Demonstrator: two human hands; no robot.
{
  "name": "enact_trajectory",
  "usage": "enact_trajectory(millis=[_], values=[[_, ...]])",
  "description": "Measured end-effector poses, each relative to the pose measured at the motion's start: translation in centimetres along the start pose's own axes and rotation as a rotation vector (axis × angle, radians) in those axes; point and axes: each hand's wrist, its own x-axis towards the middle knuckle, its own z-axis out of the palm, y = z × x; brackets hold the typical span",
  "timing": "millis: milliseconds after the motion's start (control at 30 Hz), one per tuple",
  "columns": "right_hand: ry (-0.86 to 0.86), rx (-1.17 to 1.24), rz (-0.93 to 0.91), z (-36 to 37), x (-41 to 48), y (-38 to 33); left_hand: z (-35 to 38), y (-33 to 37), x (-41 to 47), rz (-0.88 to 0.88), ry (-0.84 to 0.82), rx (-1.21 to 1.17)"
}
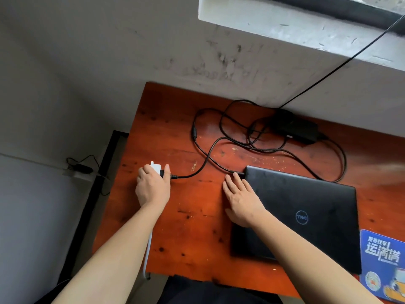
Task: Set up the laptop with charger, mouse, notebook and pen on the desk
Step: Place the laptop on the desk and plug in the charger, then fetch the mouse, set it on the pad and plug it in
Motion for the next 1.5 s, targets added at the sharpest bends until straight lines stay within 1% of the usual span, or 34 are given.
enact_trajectory(millis=[133,300,367,400,467,533,633,767,867,967,1100,1233,1367,1500], values=[[0.041,0.006,-0.005,0.7,-0.1,0.2,-0.2,-0.6,0.1,0.02,-0.031,0.016],[0.135,0.136,0.0,0.5,-1.4,0.7,-1.6,-0.6,0.2,-0.018,-0.172,0.056],[0.173,0.185,0.008,0.7,-3.2,1.4,-2.7,-0.1,-0.9,-0.01,-0.141,0.085],[0.184,0.197,0.015,0.9,-4.1,2.0,-3.3,0.2,-1.6,0.012,-0.088,0.08],[0.204,0.218,0.043,1.5,-6.4,3.5,-4.1,1.1,-3.5,0.097,0.029,0.047],[0.218,0.237,0.084,2.2,-9.1,5.7,-4.4,2.9,-5.9,0.215,0.088,0.017],[0.247,0.267,0.165,4.1,-13.4,9.3,-4.1,6.7,-10.3,0.384,0.126,0.026],[0.294,0.328,0.284,7.8,-19.9,14.5,-3.0,12.9,-17.9,0.555,0.167,0.036],[0.297,0.384,0.348,11.1,-24.3,17.7,-1.5,16.7,-23.6,0.655,0.166,0.065],[0.311,0.452,0.399,14.8,-28.4,20.5,0.7,19.7,-28.8,0.717,0.156,0.112],[0.324,0.522,0.441,17.9,-31.8,22.5,3.2,21.7,-33.4,0.747,0.101,0.168],[0.329,0.546,0.448,19.0,-32.9,23.3,3.8,22.4,-35.7,0.737,0.08,0.178],[0.335,0.499,0.391,17.0,-30.8,24.0,2.8,21.8,-35.1,0.681,0.111,0.144],[0.382,0.377,0.321,12.1,-27.0,22.6,0.7,19.5,-32.3,0.579,0.172,0.073]])
